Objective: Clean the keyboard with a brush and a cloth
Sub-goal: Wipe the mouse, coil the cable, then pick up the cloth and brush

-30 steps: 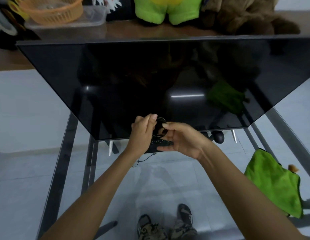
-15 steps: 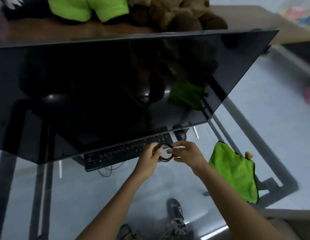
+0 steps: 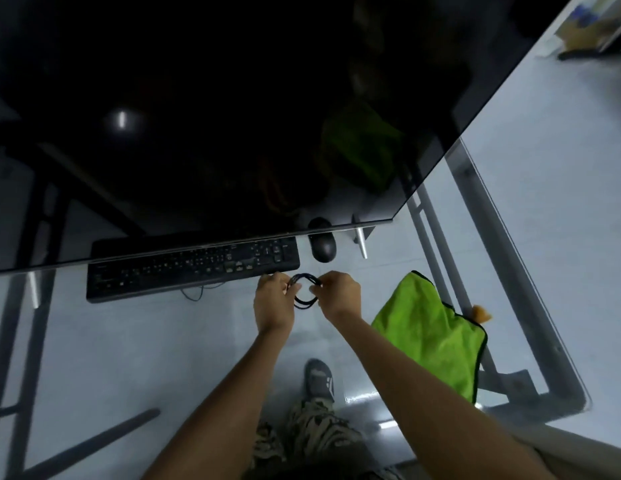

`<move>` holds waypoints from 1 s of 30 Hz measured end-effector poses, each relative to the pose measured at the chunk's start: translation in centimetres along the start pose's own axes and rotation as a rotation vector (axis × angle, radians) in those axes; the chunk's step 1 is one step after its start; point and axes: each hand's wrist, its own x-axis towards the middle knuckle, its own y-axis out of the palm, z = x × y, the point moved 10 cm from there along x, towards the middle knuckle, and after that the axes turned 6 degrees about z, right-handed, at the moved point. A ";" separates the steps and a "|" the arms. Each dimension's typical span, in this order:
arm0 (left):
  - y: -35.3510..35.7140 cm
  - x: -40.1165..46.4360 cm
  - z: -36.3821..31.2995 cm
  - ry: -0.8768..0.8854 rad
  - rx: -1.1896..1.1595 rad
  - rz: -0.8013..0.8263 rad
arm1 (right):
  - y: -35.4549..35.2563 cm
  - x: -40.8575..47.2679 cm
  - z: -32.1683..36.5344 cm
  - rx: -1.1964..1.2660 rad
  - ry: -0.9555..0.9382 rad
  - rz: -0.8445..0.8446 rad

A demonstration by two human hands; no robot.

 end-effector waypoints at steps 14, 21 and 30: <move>-1.7 -1.5 -4.7 0.161 0.068 -0.150 | -2.5 -0.4 1.2 -0.019 -0.098 0.051; 6.0 -4.5 -13.2 0.429 0.134 0.203 | -16.8 -5.1 -6.6 0.209 0.038 -0.421; 16.1 -7.2 -12.3 0.201 0.253 0.512 | -20.6 -7.9 -24.2 0.444 0.473 -0.497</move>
